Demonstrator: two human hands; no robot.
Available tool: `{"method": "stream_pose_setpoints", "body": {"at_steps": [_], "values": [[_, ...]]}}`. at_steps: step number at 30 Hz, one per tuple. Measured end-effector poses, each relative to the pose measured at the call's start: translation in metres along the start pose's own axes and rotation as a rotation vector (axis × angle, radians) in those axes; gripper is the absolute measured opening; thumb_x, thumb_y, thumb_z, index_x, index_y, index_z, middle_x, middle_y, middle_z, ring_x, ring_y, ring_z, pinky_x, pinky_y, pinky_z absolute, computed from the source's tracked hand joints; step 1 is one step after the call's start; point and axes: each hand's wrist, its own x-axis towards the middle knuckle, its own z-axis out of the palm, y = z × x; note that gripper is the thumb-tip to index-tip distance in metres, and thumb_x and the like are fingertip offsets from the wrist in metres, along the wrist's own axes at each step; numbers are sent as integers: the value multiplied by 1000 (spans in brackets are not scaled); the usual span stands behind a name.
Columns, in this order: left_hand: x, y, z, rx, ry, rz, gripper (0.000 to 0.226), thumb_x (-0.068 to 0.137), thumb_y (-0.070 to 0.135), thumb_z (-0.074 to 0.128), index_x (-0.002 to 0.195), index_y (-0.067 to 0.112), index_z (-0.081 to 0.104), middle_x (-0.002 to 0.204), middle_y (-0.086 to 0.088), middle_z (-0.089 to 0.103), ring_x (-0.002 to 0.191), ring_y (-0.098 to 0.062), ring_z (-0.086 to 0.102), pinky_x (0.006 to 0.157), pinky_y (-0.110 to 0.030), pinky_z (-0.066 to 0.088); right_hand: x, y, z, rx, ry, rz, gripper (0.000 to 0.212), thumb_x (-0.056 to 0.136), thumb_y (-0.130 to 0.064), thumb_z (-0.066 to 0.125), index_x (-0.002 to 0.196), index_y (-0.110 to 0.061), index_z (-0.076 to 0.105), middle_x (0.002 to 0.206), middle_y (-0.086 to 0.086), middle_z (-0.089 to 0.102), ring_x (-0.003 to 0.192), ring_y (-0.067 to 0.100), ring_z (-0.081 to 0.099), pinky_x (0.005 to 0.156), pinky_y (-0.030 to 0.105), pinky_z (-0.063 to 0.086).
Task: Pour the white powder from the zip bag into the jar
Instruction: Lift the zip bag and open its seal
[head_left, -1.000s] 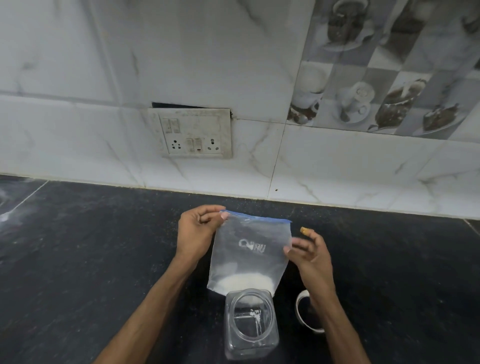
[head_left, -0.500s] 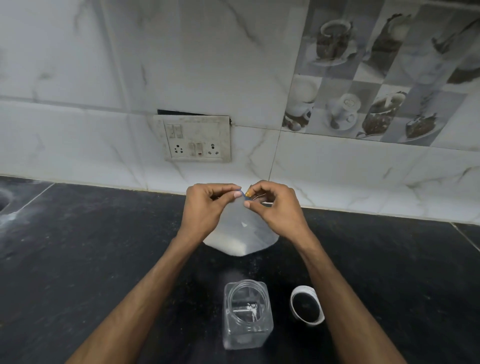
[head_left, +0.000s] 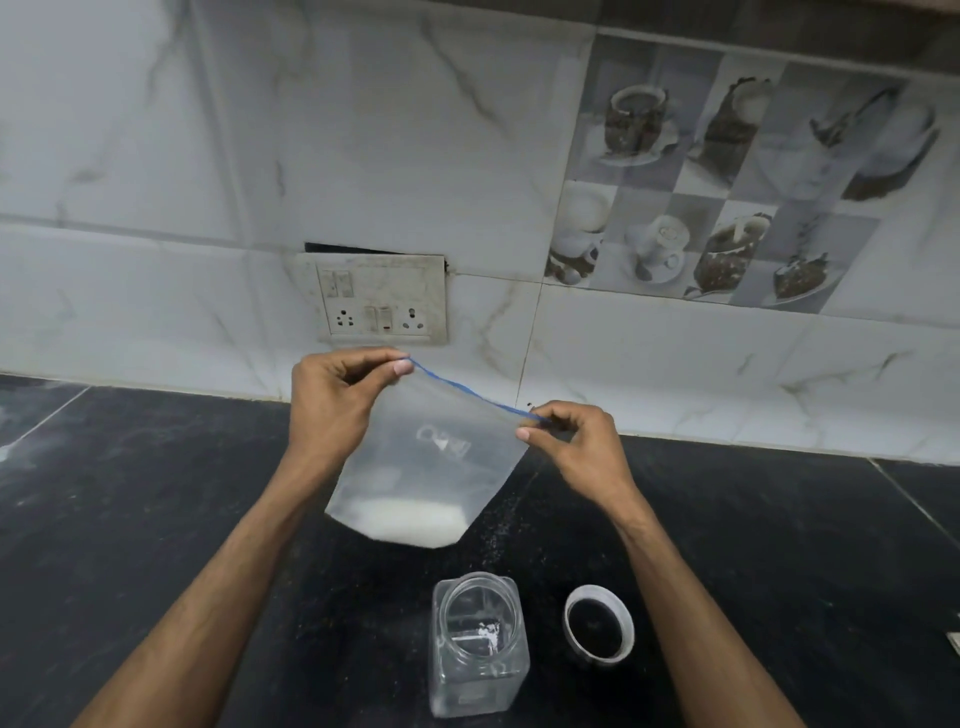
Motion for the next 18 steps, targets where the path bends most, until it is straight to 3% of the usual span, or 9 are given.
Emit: {"method": "stream_pose_setpoints", "body": {"at_steps": [9, 12, 16, 18], "values": [[3, -8, -26, 113, 33, 33, 17, 82, 16, 78, 83, 32, 74, 75, 28, 74, 77, -2, 71, 75, -9, 55, 10, -49, -9, -67, -49, -155, 18, 74, -14, 84, 79, -25, 71, 76, -9, 71, 73, 7, 70, 69, 13, 51], [6, 4, -23, 241, -92, 122, 15, 81, 23, 78, 91, 34, 74, 83, 29, 74, 88, 6, 69, 87, -13, 53, 17, -71, -8, -148, -86, -246, 9, 77, -16, 81, 83, -18, 75, 75, -10, 71, 73, 2, 68, 74, 13, 51], [9, 25, -6, 379, -393, 226, 35, 69, 52, 82, 98, 32, 76, 113, 17, 72, 114, 0, 64, 104, -28, 45, 22, -85, -7, -302, -99, -295, 7, 80, -22, 79, 87, -21, 76, 78, -9, 72, 77, 2, 66, 79, 28, 56], [12, 32, 6, 483, -508, 246, 31, 72, 45, 82, 98, 28, 77, 121, 12, 71, 117, -4, 62, 108, -37, 45, 23, -88, -9, -325, -87, -290, 7, 80, -22, 79, 87, -22, 76, 77, -9, 72, 76, 2, 66, 78, 32, 57]]}}
